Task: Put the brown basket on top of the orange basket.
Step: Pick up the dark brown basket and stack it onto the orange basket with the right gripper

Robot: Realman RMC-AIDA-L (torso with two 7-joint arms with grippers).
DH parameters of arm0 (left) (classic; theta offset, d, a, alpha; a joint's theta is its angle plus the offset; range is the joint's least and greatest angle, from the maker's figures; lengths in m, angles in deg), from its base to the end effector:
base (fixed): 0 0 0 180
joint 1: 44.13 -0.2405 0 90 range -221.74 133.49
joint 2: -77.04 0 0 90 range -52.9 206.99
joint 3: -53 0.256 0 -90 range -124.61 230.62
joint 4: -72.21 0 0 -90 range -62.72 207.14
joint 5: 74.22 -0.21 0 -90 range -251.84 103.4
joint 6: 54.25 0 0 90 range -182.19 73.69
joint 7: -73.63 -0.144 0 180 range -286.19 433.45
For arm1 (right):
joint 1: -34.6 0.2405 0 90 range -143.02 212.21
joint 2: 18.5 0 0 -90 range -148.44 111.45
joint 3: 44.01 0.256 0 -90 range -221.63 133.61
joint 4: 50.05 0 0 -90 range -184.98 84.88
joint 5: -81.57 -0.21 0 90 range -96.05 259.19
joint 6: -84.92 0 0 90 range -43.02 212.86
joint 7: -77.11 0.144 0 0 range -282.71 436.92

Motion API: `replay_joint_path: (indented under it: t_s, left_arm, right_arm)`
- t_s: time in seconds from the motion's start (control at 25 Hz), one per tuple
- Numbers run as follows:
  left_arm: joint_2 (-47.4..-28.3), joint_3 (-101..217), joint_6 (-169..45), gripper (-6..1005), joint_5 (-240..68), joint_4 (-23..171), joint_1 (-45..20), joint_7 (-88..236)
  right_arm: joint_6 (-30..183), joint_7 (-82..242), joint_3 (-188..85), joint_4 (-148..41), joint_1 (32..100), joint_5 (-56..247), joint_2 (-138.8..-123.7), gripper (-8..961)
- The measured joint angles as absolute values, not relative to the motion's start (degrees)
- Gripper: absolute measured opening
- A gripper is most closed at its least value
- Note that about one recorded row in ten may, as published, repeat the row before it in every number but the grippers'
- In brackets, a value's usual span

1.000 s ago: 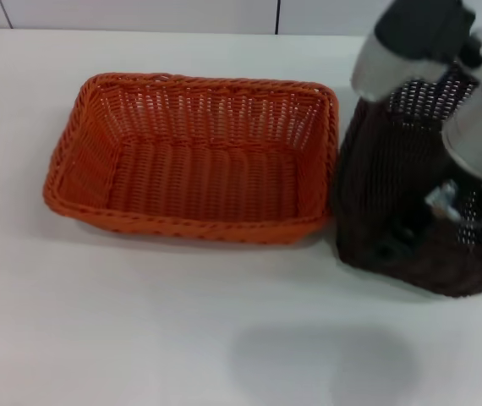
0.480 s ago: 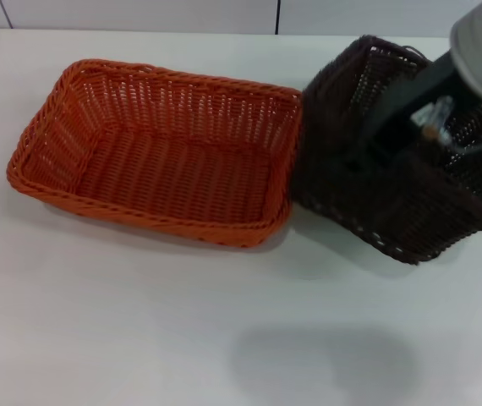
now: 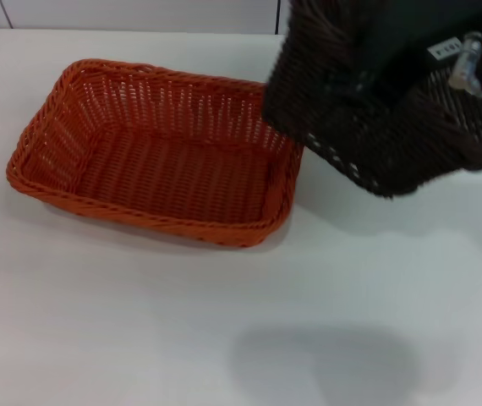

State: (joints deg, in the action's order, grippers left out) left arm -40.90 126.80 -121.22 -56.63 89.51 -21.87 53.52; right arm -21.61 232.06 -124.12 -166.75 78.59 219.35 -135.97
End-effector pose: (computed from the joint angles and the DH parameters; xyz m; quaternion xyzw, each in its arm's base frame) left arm -0.3589 0.3422 0.1022 -0.5309 -0.0950 -0.1431 0.8299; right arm 0.0083 0.2998 0.0642 -0.9729 0.0760 -0.0651 0.2083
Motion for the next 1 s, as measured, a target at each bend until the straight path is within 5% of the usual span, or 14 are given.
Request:
replay_joint_path:
  t_s: [0.48, 1.0]
  left_arm:
    - [-41.1, 126.8, -120.5, 844, -56.1, 89.3, -22.3, 53.9]
    - [-41.46, 126.9, -118.2, 844, -56.1, 89.3, -22.5, 53.9]
  right_arm:
    - [-13.3, 200.2, -142.2, -167.6, 77.8, 228.3, -136.8, 146]
    - [5.0, 170.9, -166.0, -163.3, 67.6, 248.5, -137.89, 147]
